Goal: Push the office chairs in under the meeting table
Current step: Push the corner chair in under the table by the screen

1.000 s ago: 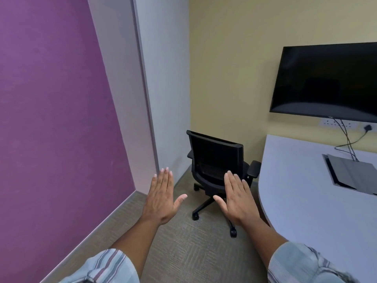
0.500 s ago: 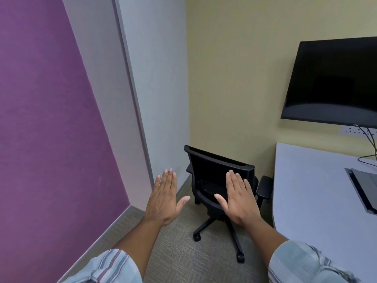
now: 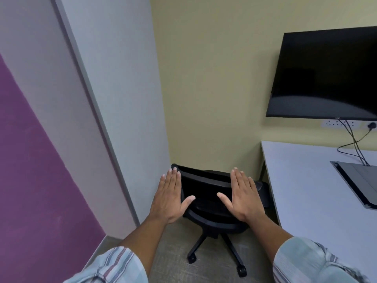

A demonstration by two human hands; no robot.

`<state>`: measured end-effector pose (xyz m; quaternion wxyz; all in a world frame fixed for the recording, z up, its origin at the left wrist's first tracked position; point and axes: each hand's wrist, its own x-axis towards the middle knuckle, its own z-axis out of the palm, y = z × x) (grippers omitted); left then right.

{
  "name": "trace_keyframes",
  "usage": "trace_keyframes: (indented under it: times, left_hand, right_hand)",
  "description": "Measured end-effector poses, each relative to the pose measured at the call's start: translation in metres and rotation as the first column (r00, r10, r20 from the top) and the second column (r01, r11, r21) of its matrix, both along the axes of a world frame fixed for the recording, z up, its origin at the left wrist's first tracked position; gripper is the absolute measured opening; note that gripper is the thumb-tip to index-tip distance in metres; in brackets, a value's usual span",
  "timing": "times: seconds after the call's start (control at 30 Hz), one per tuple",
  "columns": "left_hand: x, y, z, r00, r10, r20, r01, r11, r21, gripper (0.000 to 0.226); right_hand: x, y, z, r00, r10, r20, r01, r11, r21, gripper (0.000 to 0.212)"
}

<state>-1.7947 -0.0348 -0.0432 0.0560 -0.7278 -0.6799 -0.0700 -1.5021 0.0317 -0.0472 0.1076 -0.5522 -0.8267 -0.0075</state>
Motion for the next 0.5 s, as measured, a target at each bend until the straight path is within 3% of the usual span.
trace_keyframes:
  times: [0.3,0.5]
  left_hand:
    - [-0.044,0.113,0.000,0.972,-0.232,-0.032,0.228,0.969,-0.093,0.119]
    - [-0.052,0.157,-0.017,0.944,-0.329,-0.006,0.321,0.926,-0.196,0.130]
  right_hand:
    - [-0.035,0.056,0.002,0.990,-0.122,0.066,0.127,0.989,-0.075,0.123]
    - [-0.036,0.061,0.001,0.976,-0.161,0.144,0.192,0.953,-0.235,0.126]
